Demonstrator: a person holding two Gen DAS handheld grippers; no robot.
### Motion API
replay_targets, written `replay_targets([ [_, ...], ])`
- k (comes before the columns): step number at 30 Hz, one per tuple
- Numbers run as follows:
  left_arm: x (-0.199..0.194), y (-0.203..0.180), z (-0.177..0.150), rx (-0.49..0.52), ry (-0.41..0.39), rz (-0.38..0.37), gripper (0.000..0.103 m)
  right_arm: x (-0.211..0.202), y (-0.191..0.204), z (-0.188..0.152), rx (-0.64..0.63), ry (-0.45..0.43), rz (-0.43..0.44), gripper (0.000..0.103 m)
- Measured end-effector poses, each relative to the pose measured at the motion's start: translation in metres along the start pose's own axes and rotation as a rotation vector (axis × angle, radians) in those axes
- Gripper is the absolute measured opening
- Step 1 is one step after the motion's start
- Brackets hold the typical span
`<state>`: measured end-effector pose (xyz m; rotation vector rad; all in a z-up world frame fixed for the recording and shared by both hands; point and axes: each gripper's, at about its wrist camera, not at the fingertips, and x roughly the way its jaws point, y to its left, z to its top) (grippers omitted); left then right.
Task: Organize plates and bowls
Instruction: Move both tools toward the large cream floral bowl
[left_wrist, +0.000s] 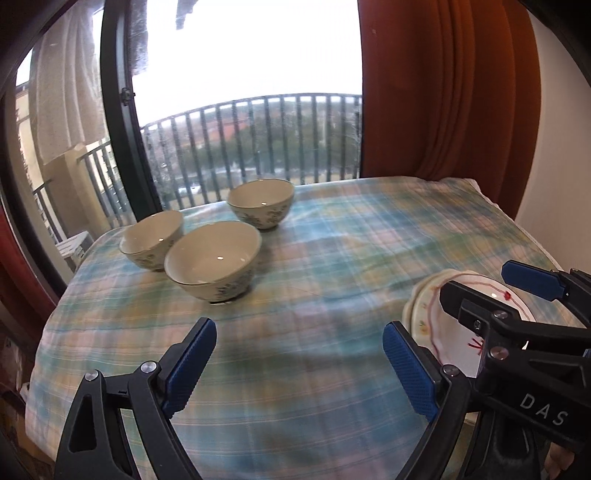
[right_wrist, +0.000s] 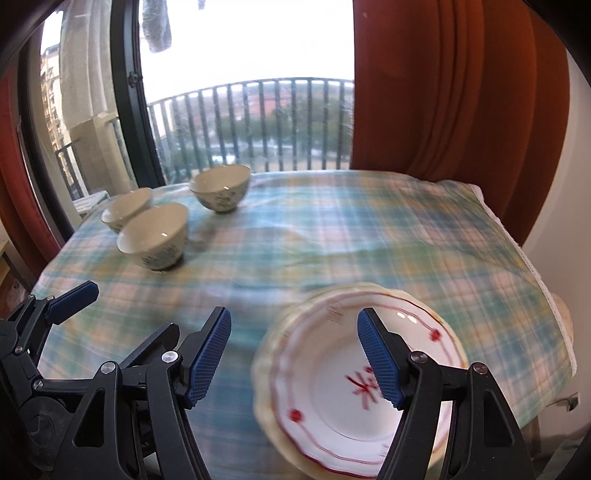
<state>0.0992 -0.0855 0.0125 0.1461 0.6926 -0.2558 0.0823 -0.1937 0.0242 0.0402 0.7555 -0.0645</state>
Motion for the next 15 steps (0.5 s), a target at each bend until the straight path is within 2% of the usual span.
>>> replay_targets([
  [10, 0.012, 0.057, 0.015, -0.055, -0.044, 0.075, 0.093, 0.027, 0.048, 0.031, 0.004, -0.021, 0.045, 0.074],
  [15, 0.033, 0.082, 0.024, -0.093, -0.033, 0.113, 0.089, 0.054, 0.072, 0.049, -0.006, -0.017, 0.061, 0.074],
])
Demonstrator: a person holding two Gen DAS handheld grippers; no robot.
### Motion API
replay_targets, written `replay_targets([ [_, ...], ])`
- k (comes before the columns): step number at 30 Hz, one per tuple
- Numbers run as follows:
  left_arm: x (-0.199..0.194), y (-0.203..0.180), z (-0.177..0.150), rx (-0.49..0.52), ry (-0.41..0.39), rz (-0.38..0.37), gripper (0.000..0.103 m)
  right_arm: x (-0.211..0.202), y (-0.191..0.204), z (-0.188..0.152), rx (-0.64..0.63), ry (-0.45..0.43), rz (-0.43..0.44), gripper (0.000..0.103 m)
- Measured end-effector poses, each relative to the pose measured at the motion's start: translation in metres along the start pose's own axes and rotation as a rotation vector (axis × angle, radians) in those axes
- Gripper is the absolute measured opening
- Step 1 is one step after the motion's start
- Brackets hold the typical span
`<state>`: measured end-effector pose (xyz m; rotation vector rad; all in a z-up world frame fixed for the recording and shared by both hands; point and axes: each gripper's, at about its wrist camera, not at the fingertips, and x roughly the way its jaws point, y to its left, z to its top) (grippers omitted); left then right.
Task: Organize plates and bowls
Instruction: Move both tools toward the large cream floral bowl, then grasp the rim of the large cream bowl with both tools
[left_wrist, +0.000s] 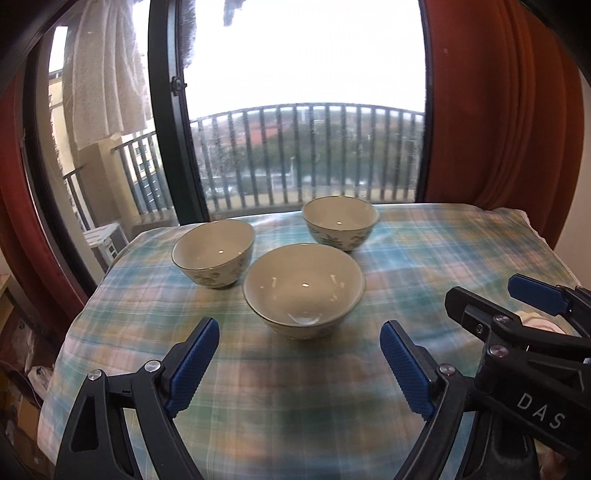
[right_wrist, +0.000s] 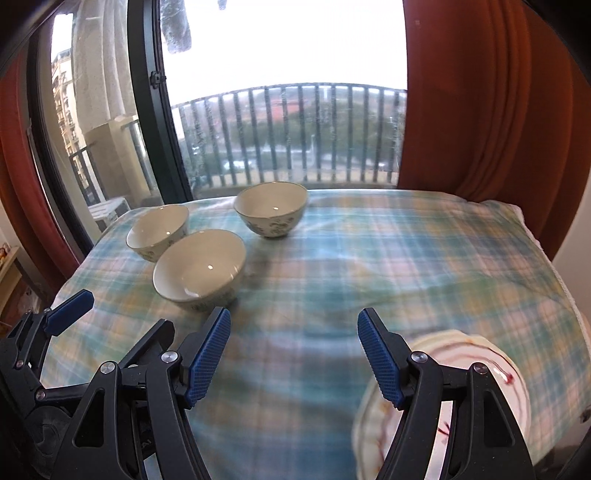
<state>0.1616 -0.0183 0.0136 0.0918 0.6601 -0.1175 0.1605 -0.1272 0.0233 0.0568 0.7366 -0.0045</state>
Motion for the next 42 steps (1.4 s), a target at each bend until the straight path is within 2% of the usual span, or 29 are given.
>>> replay_targets([
  [9, 0.046, 0.026, 0.019, -0.036, 0.016, 0.059, 0.080, 0.052, 0.020, 0.025, 0.021, -0.016, 0.006, 0.074],
  [12, 0.063, 0.033, 0.027, -0.042, 0.018, 0.075, 0.074, 0.068, 0.024, 0.033, 0.038, -0.016, 0.010, 0.074],
  [19, 0.102, 0.043, 0.032, -0.082, 0.064, 0.081, 0.067, 0.105, 0.034, 0.044, 0.052, -0.005, -0.008, 0.074],
  [23, 0.121, 0.046, 0.028, -0.097, 0.105, 0.059, 0.060, 0.124, 0.039, 0.043, 0.055, 0.018, -0.002, 0.074],
  [25, 0.127, 0.047, 0.026, -0.103, 0.113, 0.057, 0.056, 0.132, 0.040, 0.042, 0.050, 0.027, 0.000, 0.070],
  [28, 0.132, 0.046, 0.025, -0.104, 0.136, 0.054, 0.047, 0.144, 0.039, 0.041, 0.067, 0.066, 0.026, 0.053],
  [31, 0.137, 0.044, 0.023, -0.100, 0.155, 0.037, 0.041, 0.153, 0.039, 0.039, 0.076, 0.093, 0.041, 0.045],
  [35, 0.138, 0.046, 0.022, -0.096, 0.155, 0.030, 0.032, 0.157, 0.041, 0.038, 0.059, 0.108, 0.075, 0.021],
  [37, 0.139, 0.042, 0.021, -0.076, 0.154, 0.007, 0.031, 0.156, 0.046, 0.038, 0.035, 0.101, 0.065, 0.020],
  [42, 0.134, 0.042, 0.020, -0.063, 0.147, 0.019, 0.031, 0.154, 0.048, 0.036, 0.010, 0.095, 0.042, 0.020],
])
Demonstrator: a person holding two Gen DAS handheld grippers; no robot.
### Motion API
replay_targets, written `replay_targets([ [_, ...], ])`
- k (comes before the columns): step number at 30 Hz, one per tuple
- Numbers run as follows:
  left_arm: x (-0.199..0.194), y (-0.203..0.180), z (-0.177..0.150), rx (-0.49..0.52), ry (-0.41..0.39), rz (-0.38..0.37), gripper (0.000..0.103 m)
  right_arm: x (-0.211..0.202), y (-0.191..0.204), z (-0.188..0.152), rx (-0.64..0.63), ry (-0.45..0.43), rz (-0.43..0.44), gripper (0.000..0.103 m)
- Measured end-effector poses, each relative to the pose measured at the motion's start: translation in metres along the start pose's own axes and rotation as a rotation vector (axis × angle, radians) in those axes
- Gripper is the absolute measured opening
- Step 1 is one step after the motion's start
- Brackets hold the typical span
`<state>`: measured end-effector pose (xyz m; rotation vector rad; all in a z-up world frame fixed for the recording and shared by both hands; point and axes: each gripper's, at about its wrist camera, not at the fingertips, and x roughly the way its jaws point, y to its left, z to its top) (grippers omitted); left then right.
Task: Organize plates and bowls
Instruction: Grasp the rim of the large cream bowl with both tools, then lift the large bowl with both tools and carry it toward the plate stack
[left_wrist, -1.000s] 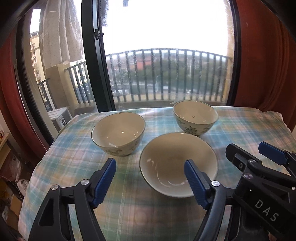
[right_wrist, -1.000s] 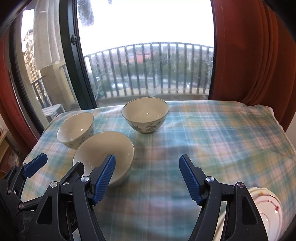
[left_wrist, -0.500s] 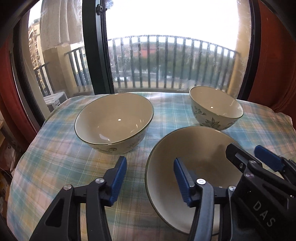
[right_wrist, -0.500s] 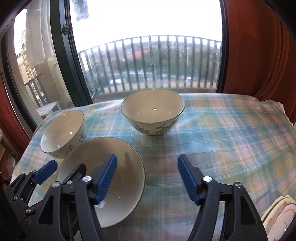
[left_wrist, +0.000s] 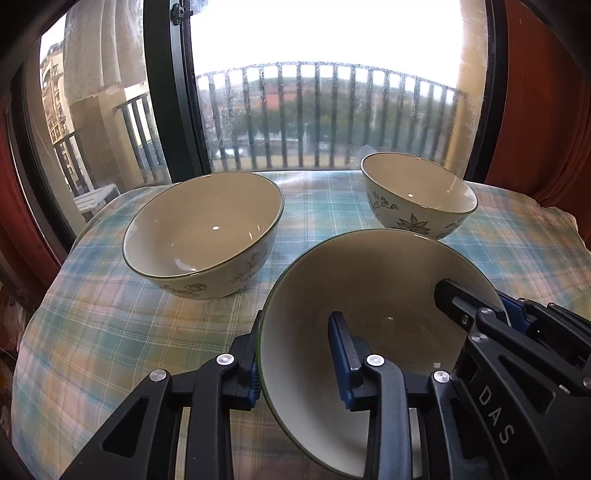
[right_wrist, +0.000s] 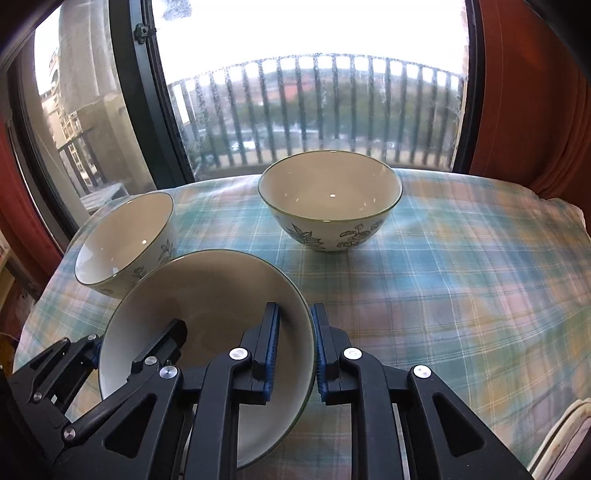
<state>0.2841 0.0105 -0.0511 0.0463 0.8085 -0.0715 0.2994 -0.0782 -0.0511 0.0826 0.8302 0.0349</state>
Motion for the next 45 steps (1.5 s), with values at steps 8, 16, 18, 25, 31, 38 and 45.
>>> replay_targets([
  [8, -0.013, -0.006, -0.007, 0.017, 0.001, -0.013, 0.031, -0.013, -0.003, -0.006, -0.001, 0.004, -0.016, 0.020],
  [16, -0.038, -0.015, -0.022, 0.024, -0.012, -0.023, 0.031, -0.042, -0.010, -0.023, -0.003, -0.010, -0.023, 0.020],
  [18, -0.045, -0.018, -0.026, 0.026, -0.016, -0.026, 0.031, -0.049, -0.012, -0.027, -0.004, -0.013, -0.025, 0.020],
  [25, -0.069, -0.030, -0.045, 0.043, -0.026, -0.044, 0.031, -0.079, -0.020, -0.046, -0.009, -0.022, -0.043, 0.020],
  [31, -0.088, -0.042, -0.063, 0.054, -0.029, -0.059, 0.031, -0.100, -0.031, -0.065, 0.006, -0.027, -0.047, 0.020],
  [38, -0.106, -0.053, -0.081, 0.057, -0.033, -0.076, 0.031, -0.125, -0.044, -0.090, 0.013, -0.034, -0.053, 0.020],
  [45, -0.117, -0.065, -0.100, 0.058, -0.030, -0.092, 0.031, -0.142, -0.056, -0.113, 0.028, -0.035, -0.058, 0.020],
])
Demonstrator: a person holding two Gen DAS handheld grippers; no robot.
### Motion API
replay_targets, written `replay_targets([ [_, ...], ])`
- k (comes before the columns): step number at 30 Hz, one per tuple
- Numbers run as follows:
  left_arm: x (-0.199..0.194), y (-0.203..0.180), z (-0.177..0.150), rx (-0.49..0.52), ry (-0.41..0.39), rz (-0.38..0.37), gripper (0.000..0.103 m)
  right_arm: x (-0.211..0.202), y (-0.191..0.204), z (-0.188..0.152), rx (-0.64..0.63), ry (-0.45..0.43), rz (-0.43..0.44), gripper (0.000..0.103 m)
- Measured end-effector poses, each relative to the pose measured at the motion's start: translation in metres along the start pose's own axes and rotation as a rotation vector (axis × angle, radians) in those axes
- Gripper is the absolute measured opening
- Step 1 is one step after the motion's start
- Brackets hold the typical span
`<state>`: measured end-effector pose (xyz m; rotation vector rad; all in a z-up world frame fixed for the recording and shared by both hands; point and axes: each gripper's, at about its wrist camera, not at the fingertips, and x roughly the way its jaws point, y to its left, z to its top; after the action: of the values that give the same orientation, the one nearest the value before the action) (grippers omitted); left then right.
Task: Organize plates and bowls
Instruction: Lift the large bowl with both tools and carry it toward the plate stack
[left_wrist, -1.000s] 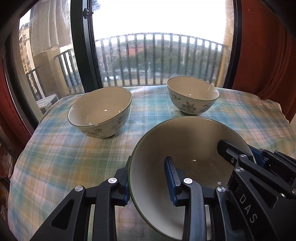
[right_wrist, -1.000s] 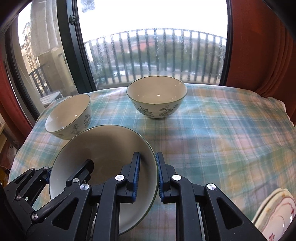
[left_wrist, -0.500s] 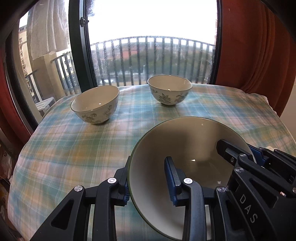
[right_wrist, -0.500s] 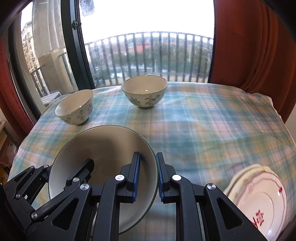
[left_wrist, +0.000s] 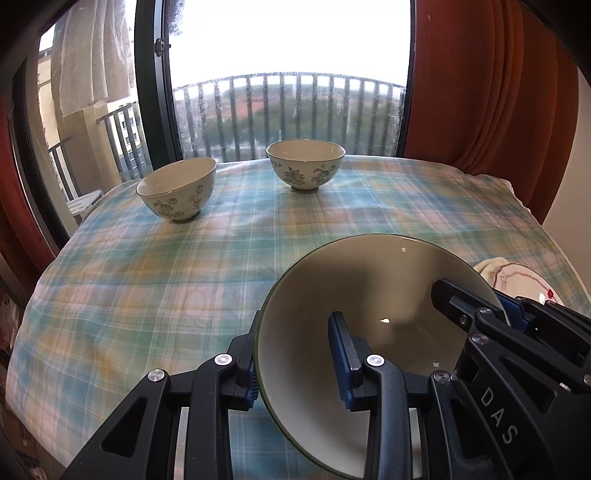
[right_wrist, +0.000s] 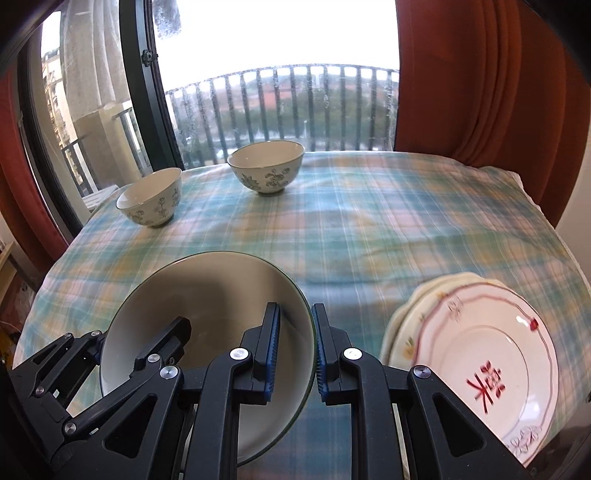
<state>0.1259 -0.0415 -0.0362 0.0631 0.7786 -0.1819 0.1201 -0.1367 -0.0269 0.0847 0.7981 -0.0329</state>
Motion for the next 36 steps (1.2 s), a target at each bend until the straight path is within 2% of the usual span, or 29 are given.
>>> replay_targets([
  [8, -0.004, -0.012, -0.019, 0.012, 0.017, -0.014, 0.031, -0.009, -0.011, -0.020, 0.018, 0.012, -0.011, 0.020],
  [15, 0.006, -0.015, -0.032, 0.026, 0.045, 0.030, 0.031, -0.002, -0.011, -0.034, 0.030, 0.043, 0.000, 0.020],
  [20, 0.003, -0.016, -0.035, 0.036, 0.021, 0.044, 0.031, 0.000, -0.009, -0.037, 0.016, 0.031, -0.010, 0.023],
  [25, 0.005, -0.016, -0.038, 0.040, 0.038, 0.019, 0.037, 0.000, -0.009, -0.039, 0.021, 0.035, -0.029, 0.025],
  [28, 0.004, -0.015, -0.040, 0.046, 0.037, 0.033, 0.043, 0.001, -0.008, -0.041, 0.013, 0.042, -0.030, 0.029],
  [29, 0.005, -0.015, -0.040, 0.047, 0.038, 0.035, 0.050, 0.002, -0.007, -0.041, 0.013, 0.043, -0.033, 0.032],
  [31, 0.005, -0.013, -0.039, 0.043, 0.037, 0.046, 0.060, 0.002, -0.006, -0.041, 0.014, 0.043, -0.039, 0.046],
  [32, 0.004, -0.011, -0.039, 0.042, 0.033, 0.037, 0.072, 0.001, -0.005, -0.041, 0.010, 0.035, -0.050, 0.052],
  [33, 0.003, -0.010, -0.038, 0.041, 0.030, 0.026, 0.077, -0.002, -0.004, -0.040, 0.006, 0.022, -0.055, 0.066],
  [35, -0.002, -0.008, -0.037, 0.038, 0.009, 0.021, 0.080, -0.005, -0.002, -0.040, 0.012, 0.001, -0.051, 0.080],
  [36, -0.004, -0.008, -0.037, 0.043, 0.005, 0.021, 0.080, -0.007, -0.001, -0.040, 0.015, -0.008, -0.050, 0.080],
])
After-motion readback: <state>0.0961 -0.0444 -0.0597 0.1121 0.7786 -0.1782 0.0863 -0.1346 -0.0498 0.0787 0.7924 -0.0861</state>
